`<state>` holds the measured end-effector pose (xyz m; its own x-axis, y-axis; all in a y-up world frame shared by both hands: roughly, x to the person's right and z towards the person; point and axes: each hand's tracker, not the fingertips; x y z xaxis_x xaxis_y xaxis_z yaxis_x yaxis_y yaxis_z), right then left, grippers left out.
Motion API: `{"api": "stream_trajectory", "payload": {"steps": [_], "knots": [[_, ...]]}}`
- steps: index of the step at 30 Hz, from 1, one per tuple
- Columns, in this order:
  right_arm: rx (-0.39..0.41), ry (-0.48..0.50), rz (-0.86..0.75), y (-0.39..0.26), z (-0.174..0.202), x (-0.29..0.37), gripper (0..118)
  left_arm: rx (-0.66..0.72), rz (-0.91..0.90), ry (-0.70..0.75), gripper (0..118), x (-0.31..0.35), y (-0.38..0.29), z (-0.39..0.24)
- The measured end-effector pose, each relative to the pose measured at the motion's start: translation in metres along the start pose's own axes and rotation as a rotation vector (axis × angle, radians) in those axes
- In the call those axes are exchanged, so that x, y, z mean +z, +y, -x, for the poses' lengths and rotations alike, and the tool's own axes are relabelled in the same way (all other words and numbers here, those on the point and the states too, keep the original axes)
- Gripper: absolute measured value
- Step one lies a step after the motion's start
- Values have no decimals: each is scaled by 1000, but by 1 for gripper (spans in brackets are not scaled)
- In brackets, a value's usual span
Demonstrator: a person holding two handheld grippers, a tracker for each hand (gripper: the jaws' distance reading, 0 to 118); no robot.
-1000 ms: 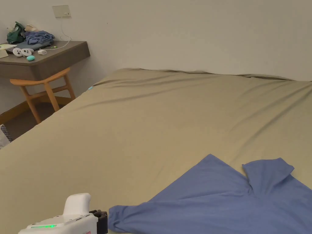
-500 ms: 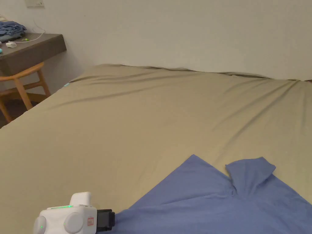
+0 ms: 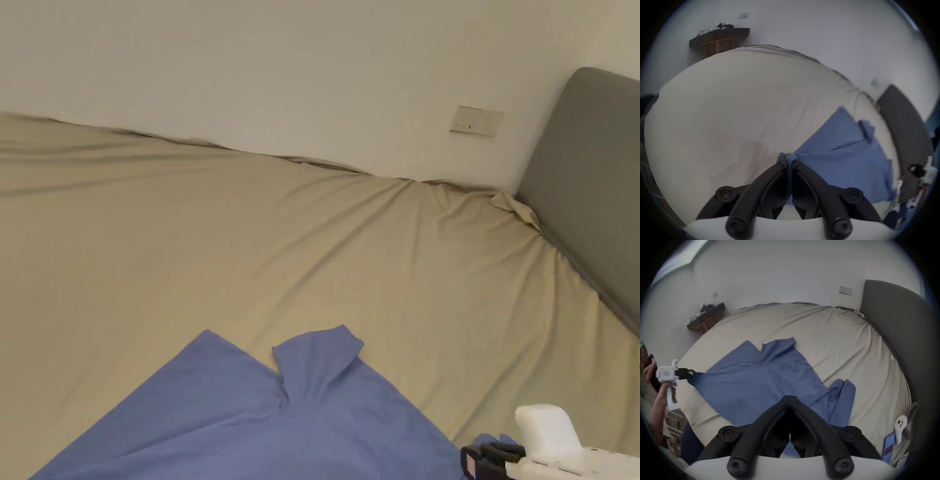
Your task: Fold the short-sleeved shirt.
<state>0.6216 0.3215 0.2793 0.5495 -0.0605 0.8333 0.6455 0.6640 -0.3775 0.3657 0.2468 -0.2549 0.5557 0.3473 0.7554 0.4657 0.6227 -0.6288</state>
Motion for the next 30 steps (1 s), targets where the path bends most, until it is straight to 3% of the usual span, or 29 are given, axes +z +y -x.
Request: {"api": "stream_trajectory", "payload": {"steps": [1, 2, 4, 5, 9, 16, 17, 19, 22, 24, 26, 27, 30], "knots": [[-27, 46, 20, 11, -12, -21, 4, 15, 5, -25, 3, 6, 0, -2], [-42, 96, 59, 20, -22, -42, 25, 10, -8, -17, 3, 11, -1, -4], [-46, 127, 216, 36, -44, -87, 117, 7, -14, -18, 3, 19, -2, -7], [-63, 106, 222, 38, -50, -106, 118, 16, -8, -23, 3, 21, -2, -7], [-58, -66, 212, 46, -68, -159, 118, 22, -14, -7, 3, 25, 0, -6], [-1, -151, 344, 43, -63, -210, 118, 13, -8, 14, 3, 34, 0, -17], [1, -149, 349, 40, -61, -214, 114, 11, -8, 15, 3, 35, -1, -21], [3, -131, 355, 38, -54, -209, 98, 17, -2, 14, 3, 35, -2, -24], [-54, -138, 316, 32, -46, -200, 76, 24, 4, 15, 3, 34, -4, -27], [-19, -118, 286, 30, -40, -190, 71, 23, 8, 16, 3, 34, -5, -28], [19, -93, 246, 28, -35, -182, 13, 30, 9, 13, 3, 35, -6, -31], [10, -113, 214, 27, -31, -174, 5, 36, 7, 11, 3, 37, -7, -32], [-94, -20, 115, 26, -35, -146, 5, 53, -3, 4, 3, 41, -6, -29]]}}
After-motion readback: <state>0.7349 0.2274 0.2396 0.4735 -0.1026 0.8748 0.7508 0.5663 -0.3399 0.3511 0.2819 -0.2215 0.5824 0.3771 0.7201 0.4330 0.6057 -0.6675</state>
